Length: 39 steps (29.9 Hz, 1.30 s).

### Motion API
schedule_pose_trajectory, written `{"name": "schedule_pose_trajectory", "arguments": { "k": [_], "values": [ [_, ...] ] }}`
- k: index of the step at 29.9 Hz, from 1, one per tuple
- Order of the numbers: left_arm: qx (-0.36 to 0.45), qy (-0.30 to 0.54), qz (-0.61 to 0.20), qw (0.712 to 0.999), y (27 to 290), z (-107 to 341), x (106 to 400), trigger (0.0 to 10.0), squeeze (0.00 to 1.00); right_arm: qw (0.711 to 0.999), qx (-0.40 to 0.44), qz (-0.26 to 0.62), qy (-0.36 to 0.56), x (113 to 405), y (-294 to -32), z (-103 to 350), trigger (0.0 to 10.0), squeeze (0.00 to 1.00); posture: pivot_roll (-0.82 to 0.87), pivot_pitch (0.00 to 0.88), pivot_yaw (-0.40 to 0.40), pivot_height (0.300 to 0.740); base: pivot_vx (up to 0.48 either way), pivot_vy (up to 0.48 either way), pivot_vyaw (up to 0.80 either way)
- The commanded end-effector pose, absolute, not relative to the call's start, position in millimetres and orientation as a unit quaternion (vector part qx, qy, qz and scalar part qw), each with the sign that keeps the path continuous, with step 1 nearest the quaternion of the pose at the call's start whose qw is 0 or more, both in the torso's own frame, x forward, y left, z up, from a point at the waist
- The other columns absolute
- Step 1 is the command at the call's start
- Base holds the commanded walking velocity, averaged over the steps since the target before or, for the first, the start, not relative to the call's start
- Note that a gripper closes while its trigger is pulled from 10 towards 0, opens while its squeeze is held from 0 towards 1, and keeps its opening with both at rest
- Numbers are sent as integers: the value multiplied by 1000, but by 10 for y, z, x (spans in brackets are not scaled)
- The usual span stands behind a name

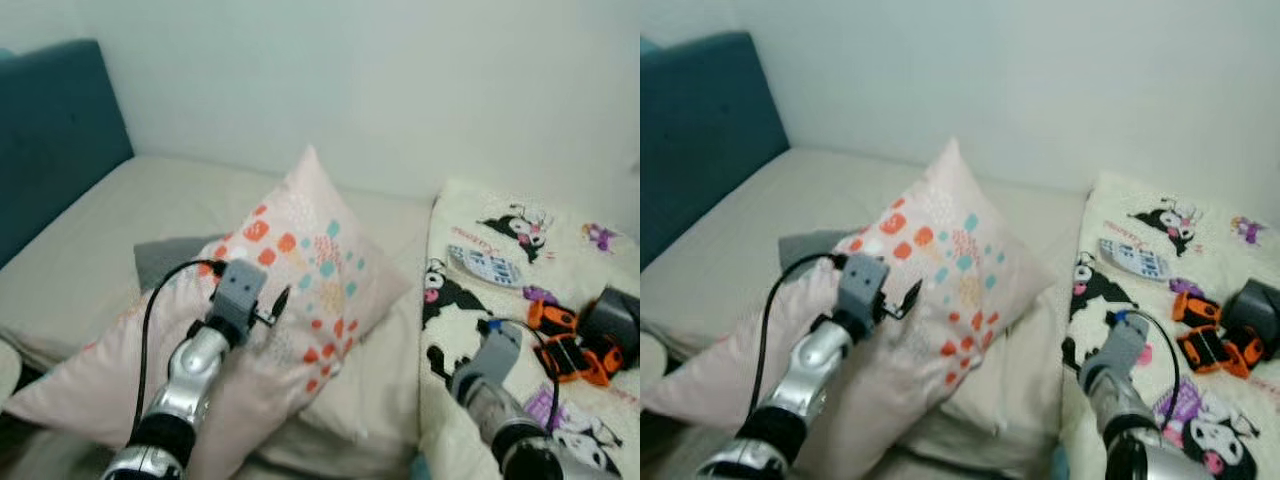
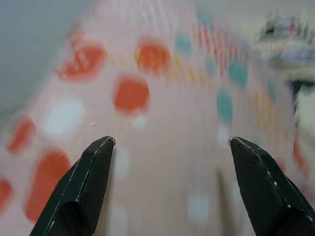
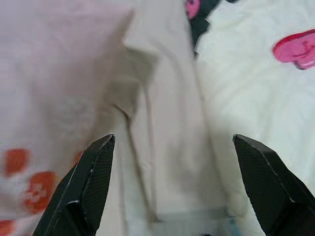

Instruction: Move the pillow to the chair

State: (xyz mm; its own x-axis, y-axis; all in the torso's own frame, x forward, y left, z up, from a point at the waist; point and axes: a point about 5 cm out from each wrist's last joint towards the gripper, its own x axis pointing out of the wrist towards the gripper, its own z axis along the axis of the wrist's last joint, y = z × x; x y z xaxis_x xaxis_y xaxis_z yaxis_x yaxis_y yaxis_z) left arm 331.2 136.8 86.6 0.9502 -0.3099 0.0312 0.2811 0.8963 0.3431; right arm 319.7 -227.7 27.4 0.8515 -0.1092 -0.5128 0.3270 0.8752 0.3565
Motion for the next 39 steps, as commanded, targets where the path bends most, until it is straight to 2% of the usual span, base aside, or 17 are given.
{"name": "schedule_pose_trajectory", "arguments": {
  "k": [1, 2, 11, 14, 15, 16, 17, 19, 23, 25, 28, 31, 34, 39],
  "values": [
    [193, -18, -143, 970, 1366, 799, 3322, 10000, 408, 933, 227, -119, 251, 3166, -2282, 239, 10000, 0, -107, 31, -27, 740, 0, 0, -800],
    [202, -10, -137, 970, 1372, 787, 3337, 10000, 1000, 934, 228, -117, 249, 3177, -2277, 250, 10000, 0, -107, 32, -27, 740, 0, 0, -800],
    [221, -9, -81, 972, 1389, 877, 3449, 10000, 1000, 937, 231, -106, 240, 3226, -2229, 295, 10000, 0, -116, 39, -22, 740, 0, 0, -800],
    [257, 7, -53, 965, 1419, 861, 3477, 10000, 1000, 936, 236, -107, 238, 3233, -2223, 301, 10000, 0, -122, 43, -19, 740, 0, 0, -533],
    [276, 19, -48, 960, 1429, 830, 3480, 10000, 537, 935, 242, -109, 237, 3236, -2221, 304, 10000, 0, -124, 45, -18, 740, 0, 0, 0],
    [276, 19, -48, 960, 1429, 830, 3480, 10000, 537, 935, 242, -109, 237, 3236, -2221, 304, 10000, 0, -124, 45, -18, 740, 0, 0, 0],
    [294, 36, -50, 954, 1438, 783, 3477, 10000, 0, 933, 249, -112, 234, 3241, -2219, 308, 10000, 0, -124, 45, -18, 740, 0, 0, 0],
    [320, 79, -53, 943, 1463, 666, 3455, 10000, 0, 935, 243, -104, 237, 3258, -2191, 320, 10000, 0, -134, 48, -16, 740, 0, 0, 0],
    [339, 102, -27, 935, 1554, 622, 3450, 10000, 0, 940, 215, -75, 253, 3259, -2094, 295, 10000, 0, -140, 52, -15, 740, 0, 0, 0],
    [338, 111, 6, 935, 1666, 629, 3457, 10000, 0, 943, 199, -55, 261, 3241, -2035, 262, 10000, 0, -144, 55, -13, 740, 0, 0, 0],
    [332, 123, 75, 932, 1969, 676, 3457, 10000, 0, 943, 187, -43, 271, 3180, -2012, 191, 10000, 0, -148, 63, -8, 740, 0, 0, 0],
    [322, 133, 100, 932, 2103, 678, 3439, 10000, 0, 943, 189, -47, 272, 3153, -2038, 168, 10000, 0, -151, 69, -6, 740, 0, 0, 0],
    [302, 166, 100, 933, 2175, 588, 3385, 10000, 0, 943, 189, -54, 268, 3137, -2106, 169, 10000, 0, -166, 81, 0, 740, 0, 0, 0],
    [266, 229, 64, 934, 2084, 316, 3232, 10000, 0, 946, 186, -63, 258, 3167, -2189, 227, 10000, 0, -199, 106, 10, 740, 0, 0, 0]
  ]
}}
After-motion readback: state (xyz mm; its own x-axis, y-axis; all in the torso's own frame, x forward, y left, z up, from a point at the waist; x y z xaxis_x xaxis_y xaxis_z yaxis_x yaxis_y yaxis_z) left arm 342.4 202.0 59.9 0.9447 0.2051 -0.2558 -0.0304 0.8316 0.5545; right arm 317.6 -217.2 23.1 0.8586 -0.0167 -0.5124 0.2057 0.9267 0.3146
